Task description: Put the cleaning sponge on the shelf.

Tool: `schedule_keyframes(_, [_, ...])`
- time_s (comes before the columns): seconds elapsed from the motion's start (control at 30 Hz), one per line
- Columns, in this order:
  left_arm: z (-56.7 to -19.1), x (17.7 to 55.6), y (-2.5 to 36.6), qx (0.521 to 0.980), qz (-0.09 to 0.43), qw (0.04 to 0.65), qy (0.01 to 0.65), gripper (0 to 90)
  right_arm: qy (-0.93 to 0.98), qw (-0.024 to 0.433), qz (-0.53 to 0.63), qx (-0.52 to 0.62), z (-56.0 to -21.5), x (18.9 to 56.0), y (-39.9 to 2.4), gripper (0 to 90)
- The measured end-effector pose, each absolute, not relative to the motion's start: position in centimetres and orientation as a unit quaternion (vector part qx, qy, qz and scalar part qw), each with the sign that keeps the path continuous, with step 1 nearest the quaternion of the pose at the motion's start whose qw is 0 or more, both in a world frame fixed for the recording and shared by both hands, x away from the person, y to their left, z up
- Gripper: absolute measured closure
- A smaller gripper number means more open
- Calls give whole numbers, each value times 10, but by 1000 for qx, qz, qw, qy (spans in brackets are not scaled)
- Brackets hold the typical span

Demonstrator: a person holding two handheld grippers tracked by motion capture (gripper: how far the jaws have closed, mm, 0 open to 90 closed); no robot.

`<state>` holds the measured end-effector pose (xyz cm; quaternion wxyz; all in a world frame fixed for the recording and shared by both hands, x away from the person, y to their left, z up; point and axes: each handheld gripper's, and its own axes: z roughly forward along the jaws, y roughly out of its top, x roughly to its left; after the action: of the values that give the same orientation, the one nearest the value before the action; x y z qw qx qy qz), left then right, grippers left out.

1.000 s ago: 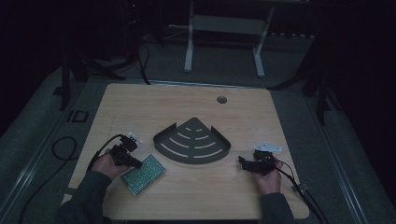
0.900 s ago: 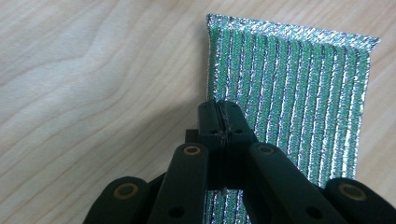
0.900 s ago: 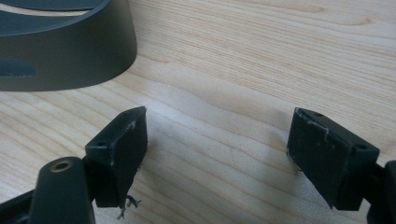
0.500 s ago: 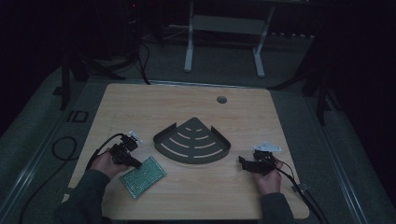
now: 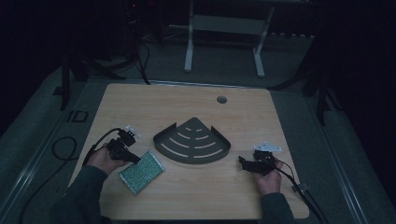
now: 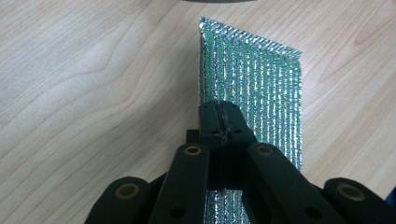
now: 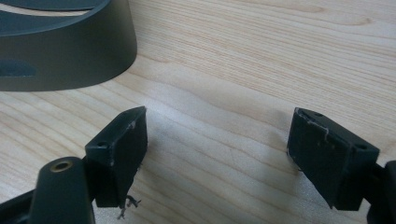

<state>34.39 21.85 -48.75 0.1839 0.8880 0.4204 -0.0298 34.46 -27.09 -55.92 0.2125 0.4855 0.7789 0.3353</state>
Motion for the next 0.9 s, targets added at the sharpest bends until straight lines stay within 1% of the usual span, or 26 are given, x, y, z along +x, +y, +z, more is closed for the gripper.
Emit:
schedule_keyframes(0.2, [-482,345,220,888,-25,189,419,900,779,213,335,485,-559,345,-271,197])
schedule_keyframes(0.37, [-471,346,222,884,-11,202,422,900,779,213,335,485,-559,345,-271,198])
schedule_keyframes(0.9, [-455,348,222,884,4,209,419,900,779,212,335,485,-559,345,-271,198])
